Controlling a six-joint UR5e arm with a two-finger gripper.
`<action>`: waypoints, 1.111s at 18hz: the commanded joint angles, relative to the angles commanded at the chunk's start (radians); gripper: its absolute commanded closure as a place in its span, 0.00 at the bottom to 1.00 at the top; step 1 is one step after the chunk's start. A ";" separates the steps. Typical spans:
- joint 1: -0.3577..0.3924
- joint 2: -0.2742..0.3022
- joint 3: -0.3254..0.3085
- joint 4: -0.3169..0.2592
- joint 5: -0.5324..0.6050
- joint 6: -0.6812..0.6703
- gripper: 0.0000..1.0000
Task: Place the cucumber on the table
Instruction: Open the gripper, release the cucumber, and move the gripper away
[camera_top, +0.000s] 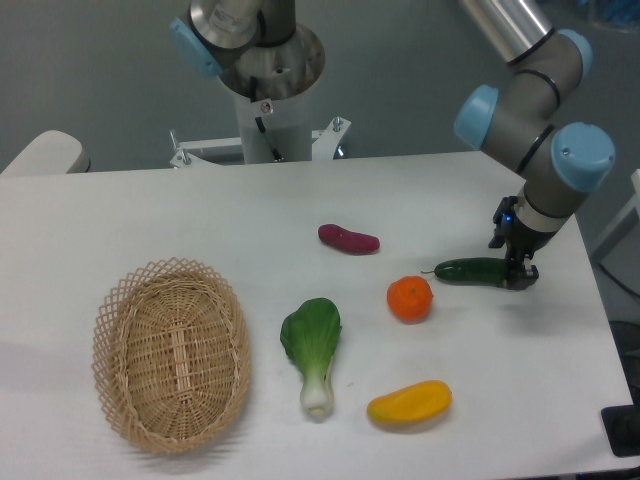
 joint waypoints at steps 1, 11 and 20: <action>-0.018 0.011 0.014 -0.002 0.006 -0.060 0.00; -0.198 0.045 0.115 -0.002 0.002 -0.600 0.00; -0.379 0.031 0.157 0.002 0.014 -1.135 0.00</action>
